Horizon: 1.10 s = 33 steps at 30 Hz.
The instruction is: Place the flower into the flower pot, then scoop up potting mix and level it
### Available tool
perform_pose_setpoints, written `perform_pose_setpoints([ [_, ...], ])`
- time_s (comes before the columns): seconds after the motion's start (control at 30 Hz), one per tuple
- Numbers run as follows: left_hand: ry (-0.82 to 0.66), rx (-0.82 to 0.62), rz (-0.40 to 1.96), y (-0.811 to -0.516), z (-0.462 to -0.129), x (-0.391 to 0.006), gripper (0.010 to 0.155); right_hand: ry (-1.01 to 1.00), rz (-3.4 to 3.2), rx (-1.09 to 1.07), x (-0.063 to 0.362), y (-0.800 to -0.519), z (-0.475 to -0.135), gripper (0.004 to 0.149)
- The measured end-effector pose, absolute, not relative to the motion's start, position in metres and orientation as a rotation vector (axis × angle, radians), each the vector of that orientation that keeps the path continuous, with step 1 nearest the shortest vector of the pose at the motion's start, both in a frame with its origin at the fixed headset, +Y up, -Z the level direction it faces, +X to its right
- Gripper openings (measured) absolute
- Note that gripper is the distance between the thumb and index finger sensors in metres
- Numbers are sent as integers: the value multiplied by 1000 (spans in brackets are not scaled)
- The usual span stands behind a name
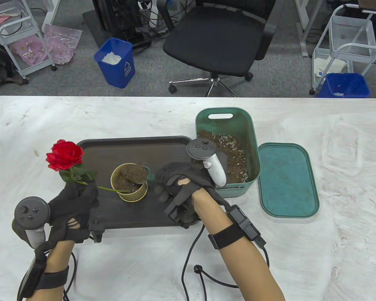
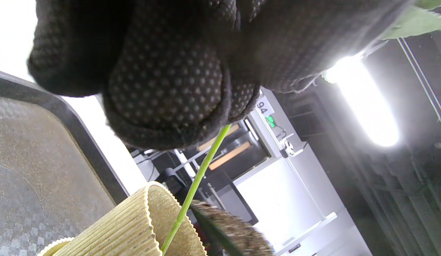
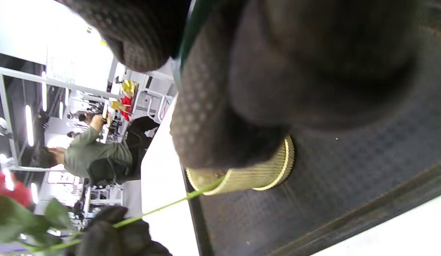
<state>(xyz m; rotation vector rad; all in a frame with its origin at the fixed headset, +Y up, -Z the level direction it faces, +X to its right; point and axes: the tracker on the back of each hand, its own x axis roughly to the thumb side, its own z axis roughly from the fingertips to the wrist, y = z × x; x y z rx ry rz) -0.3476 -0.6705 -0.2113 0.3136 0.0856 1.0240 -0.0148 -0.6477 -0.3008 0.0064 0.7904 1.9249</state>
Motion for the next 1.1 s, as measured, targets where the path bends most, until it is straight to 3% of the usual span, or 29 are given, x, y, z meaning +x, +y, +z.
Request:
perform_pose_setpoints([
  [0.17,85,314,1023,-671,-212,-348,45,766,2031,-2,-31,-655,-303,53],
  [0.5,84,314,1024,-671,-211,-348,45,617,2331,51,-55,-639,-303,51],
  [1.1,105,314,1028,-672,-212,-351,45,185,2843,426,-83,-608,-274,53],
])
